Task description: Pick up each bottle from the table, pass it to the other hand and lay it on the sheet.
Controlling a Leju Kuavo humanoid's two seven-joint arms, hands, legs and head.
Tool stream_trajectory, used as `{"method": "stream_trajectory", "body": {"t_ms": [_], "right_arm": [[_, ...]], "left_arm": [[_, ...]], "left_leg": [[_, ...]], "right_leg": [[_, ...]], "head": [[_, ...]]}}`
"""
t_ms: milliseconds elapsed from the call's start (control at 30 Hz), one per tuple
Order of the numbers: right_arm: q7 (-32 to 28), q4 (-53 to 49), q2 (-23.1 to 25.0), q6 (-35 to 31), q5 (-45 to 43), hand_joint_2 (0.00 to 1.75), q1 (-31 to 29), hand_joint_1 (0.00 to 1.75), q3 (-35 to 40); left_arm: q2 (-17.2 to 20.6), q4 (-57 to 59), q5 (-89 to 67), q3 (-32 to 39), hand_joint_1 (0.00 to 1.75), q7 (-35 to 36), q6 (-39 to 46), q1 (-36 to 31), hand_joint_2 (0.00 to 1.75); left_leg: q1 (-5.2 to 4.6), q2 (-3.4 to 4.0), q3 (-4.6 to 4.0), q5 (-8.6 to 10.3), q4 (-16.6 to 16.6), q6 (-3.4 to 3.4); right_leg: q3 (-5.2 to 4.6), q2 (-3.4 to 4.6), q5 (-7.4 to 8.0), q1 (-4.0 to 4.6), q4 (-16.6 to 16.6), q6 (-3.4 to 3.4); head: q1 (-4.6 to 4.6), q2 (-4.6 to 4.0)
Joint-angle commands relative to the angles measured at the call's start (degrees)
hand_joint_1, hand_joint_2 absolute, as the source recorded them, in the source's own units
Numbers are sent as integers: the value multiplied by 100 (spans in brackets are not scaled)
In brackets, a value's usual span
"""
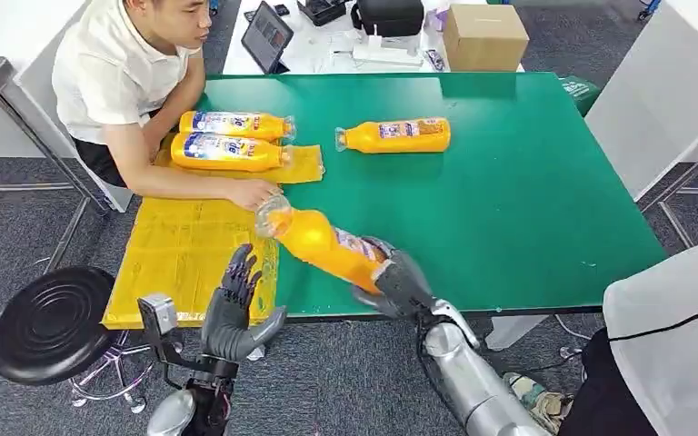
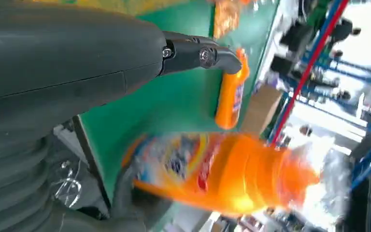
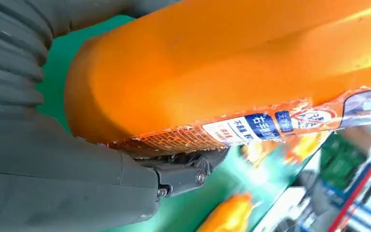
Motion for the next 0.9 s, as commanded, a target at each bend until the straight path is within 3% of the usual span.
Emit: {"method": "stream_trajectory", "body": {"t_ms": [33, 533, 900], "right_arm": [[-37, 337, 261, 40, -59, 175, -253, 175, 1000], [-62, 649, 265, -9, -102, 175, -373, 175, 1179], [-64, 992, 541, 4, -92, 175, -639, 169, 1464]], "left_arm": [[98, 586, 423, -306, 0, 285, -158, -420, 175], [134, 459, 440, -466, 0, 243, -127, -493, 175], [94, 789, 922, -485, 0, 406, -220, -867, 175]], "left_leg": [[4, 7, 21, -4, -7, -10], [3, 0, 19, -4, -7, -11], [4, 7, 15, -4, -3, -12]], "right_leg": [[19, 1, -4, 5, -5, -13], [21, -4, -5, 4, -5, -14], [14, 2, -3, 5, -1, -15]], "head": [[0, 0], [0, 0], [0, 0]]}}
